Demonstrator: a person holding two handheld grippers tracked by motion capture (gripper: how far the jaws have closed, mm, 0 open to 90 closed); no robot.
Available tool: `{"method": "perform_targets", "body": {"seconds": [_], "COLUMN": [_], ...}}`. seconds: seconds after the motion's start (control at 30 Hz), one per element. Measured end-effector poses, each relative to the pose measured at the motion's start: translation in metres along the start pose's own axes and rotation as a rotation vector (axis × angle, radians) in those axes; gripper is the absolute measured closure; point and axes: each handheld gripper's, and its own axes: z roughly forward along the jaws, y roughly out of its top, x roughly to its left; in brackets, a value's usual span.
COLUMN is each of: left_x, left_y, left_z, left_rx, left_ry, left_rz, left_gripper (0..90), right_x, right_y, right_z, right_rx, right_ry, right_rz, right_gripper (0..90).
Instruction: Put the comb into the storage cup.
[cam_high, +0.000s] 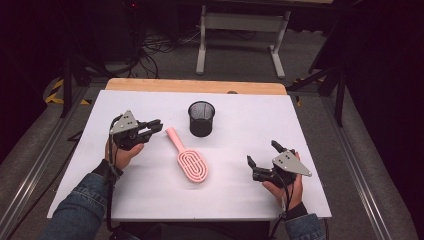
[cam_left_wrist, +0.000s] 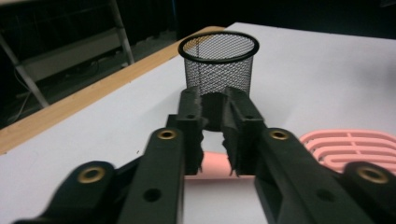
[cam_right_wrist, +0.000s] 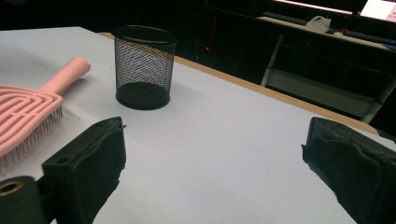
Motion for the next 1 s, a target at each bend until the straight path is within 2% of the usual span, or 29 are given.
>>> {"method": "perform_targets", "body": {"seconds": [0.03,0.07,0.1,0.17,0.23,0.27,0.37,0.4,0.43,0.5,0.57,0.6,0.63,0.73,0.83,0.87,1.0], "left_x": [0.000,0.001,0.002,0.002,0.003,0.003,0.001,0.001,-0.001,-0.003,-0.003,-0.003,-0.004,-0.004,-0.008,-0.008,-0.007], "left_y": [0.000,0.001,0.002,0.002,0.002,0.002,0.005,0.005,0.006,0.007,0.007,0.007,0.007,0.007,0.003,0.003,-0.002], "left_z": [0.000,0.006,0.013,0.018,0.032,0.032,0.048,0.048,0.055,0.059,0.069,0.069,0.076,0.081,0.091,0.091,0.095], "left_rx": [0.000,0.021,0.042,0.059,0.108,0.108,0.161,0.161,0.189,0.207,0.241,0.241,0.267,0.294,0.375,0.375,0.441], "left_ry": [0.000,0.000,-0.011,-0.009,-0.020,-0.020,-0.021,-0.021,-0.020,-0.018,-0.023,-0.023,-0.019,-0.017,-0.013,-0.013,-0.020], "left_rz": [0.000,0.006,-0.001,0.003,-0.002,-0.002,0.013,0.013,0.030,0.041,0.032,0.032,0.031,0.033,0.054,0.054,0.062], "left_gripper": [85.9,85.9,89.7,90.0,90.0,90.0,90.0,90.0,90.0,90.0,90.0,90.0,90.0,90.0,90.0,90.0,90.0], "right_x": [0.000,0.000,0.000,0.000,0.000,0.000,0.001,0.001,0.001,0.001,0.001,0.001,0.001,0.002,0.002,0.002,0.003], "right_y": [0.000,0.000,-0.001,-0.001,-0.001,-0.002,-0.002,-0.002,-0.002,-0.003,-0.003,-0.003,-0.003,-0.003,-0.004,-0.004,-0.005], "right_z": [0.000,0.000,0.001,0.001,0.002,0.002,0.003,0.003,0.003,0.004,0.004,0.004,0.004,0.004,0.005,0.005,0.007], "right_rx": [0.000,0.006,0.008,0.011,0.016,0.018,0.024,0.024,0.024,0.027,0.028,0.028,0.029,0.031,0.038,0.038,0.051], "right_ry": [0.000,-0.001,0.004,0.006,0.009,0.011,0.017,0.018,0.020,0.023,0.026,0.026,0.026,0.028,0.034,0.034,0.041], "right_rz": [0.000,-0.003,-0.002,0.000,-0.002,-0.003,-0.006,-0.007,-0.005,-0.004,-0.005,-0.005,-0.006,-0.006,-0.007,-0.007,-0.012], "right_gripper": [6.3,6.3,6.4,6.4,6.5,6.5,6.5,6.5,6.5,6.5,6.5,6.5,6.5,6.5,6.6,6.6,6.7]}}
